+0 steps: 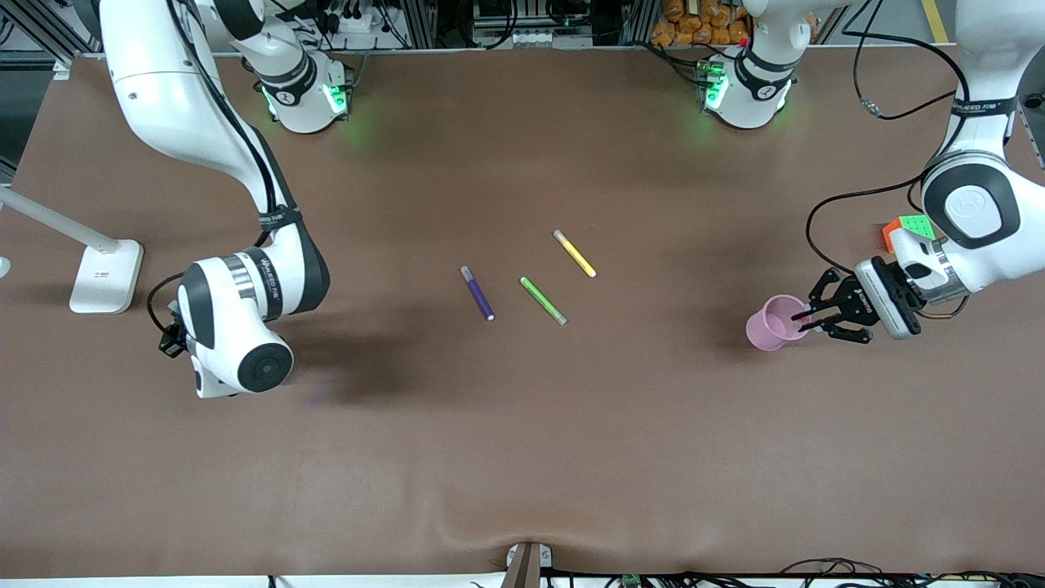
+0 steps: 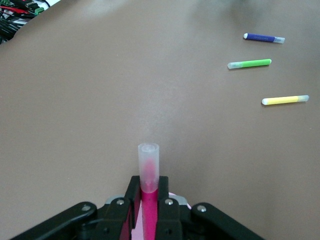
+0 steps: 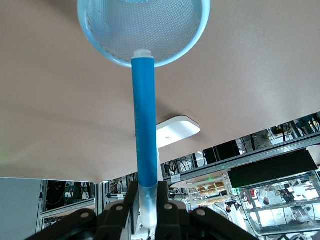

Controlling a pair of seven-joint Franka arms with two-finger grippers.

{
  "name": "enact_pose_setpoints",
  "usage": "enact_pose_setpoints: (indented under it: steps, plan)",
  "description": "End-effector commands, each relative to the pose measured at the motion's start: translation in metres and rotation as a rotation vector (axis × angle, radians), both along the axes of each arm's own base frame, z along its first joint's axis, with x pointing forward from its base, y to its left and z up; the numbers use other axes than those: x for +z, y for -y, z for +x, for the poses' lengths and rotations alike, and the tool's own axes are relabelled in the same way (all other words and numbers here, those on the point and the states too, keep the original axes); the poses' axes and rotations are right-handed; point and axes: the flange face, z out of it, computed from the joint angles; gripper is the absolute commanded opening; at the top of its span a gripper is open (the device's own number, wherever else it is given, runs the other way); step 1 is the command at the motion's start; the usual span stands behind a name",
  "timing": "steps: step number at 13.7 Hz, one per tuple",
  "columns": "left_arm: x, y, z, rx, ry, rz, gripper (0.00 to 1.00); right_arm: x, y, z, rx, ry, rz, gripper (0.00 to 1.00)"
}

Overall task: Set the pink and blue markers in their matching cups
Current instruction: 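Lower the pink marker into the pink cup while the right gripper drops blue marker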

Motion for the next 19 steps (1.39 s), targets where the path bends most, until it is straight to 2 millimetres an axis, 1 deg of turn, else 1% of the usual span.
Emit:
enact_pose_setpoints:
  steps: [1, 4, 9, 11, 12, 13, 14, 15, 16, 17, 18, 19]
  plan:
    - [-0.006, 0.002, 0.001, 0.001, 0.019, -0.032, 0.00, -0.008, -0.004, 0.008, 0.028, 0.017, -0.050, 0.00]
    - [-0.019, 0.002, 0.001, -0.026, 0.024, -0.034, 0.00, -0.026, -0.005, 0.017, 0.077, 0.052, -0.026, 0.00]
    - [-0.029, 0.003, -0.001, -0.065, 0.029, -0.051, 0.00, -0.038, -0.010, 0.019, 0.078, 0.078, -0.038, 0.00]
    - [-0.033, 0.004, -0.001, -0.068, 0.029, -0.055, 0.00, -0.043, -0.010, 0.019, 0.044, 0.129, -0.062, 0.00]
    - [-0.032, 0.005, -0.001, -0.067, 0.029, -0.057, 0.12, -0.044, -0.012, 0.018, 0.044, 0.132, -0.065, 0.00]
    - [-0.034, 0.005, -0.002, -0.070, 0.024, -0.062, 0.18, -0.045, -0.014, 0.018, 0.048, 0.132, -0.064, 0.00]
    - [-0.034, 0.004, -0.003, -0.070, 0.021, -0.066, 0.22, -0.048, -0.016, 0.018, 0.051, 0.132, -0.063, 0.11]
    - [-0.033, 0.002, -0.003, -0.071, 0.020, -0.067, 0.33, -0.053, -0.021, 0.022, 0.068, 0.160, -0.050, 0.60]
    - [-0.034, -0.003, -0.003, -0.061, 0.018, -0.070, 0.46, -0.055, -0.021, 0.027, 0.086, 0.194, -0.027, 1.00]
    - [-0.033, -0.003, -0.002, -0.066, 0.024, -0.068, 0.47, -0.054, -0.021, 0.030, 0.101, 0.210, -0.010, 1.00]
    - [-0.034, -0.004, -0.002, -0.064, 0.023, -0.068, 0.56, -0.053, -0.021, 0.030, 0.101, 0.210, -0.008, 1.00]
    - [-0.033, -0.005, -0.001, -0.068, 0.023, -0.074, 0.99, -0.050, -0.022, 0.030, 0.099, 0.211, -0.008, 1.00]
